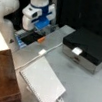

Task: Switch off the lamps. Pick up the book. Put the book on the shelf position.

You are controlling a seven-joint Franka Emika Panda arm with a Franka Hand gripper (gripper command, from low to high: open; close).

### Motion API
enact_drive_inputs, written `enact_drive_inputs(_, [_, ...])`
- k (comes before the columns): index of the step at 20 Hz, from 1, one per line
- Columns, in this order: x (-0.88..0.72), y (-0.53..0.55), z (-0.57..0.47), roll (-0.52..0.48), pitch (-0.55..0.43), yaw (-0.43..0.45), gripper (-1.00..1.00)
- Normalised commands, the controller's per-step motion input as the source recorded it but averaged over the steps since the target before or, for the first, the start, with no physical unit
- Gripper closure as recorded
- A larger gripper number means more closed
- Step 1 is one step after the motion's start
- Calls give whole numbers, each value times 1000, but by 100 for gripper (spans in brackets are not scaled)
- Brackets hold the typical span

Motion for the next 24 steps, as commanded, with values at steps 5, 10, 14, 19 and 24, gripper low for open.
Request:
enact_drive_inputs(5, [-80,195,-260,27,-99,-41,100])
enact_drive_inputs(10, [-65,236,-322,22,-78,-67,100])
enact_drive_inputs(14, [-100,184,-385,28,-88,-85,100])
enact_drive_inputs(19, [-144,94,-326,55,-150,-75,100])
enact_drive_inputs(24, [-209,45,-302,51,-193,-72,100])
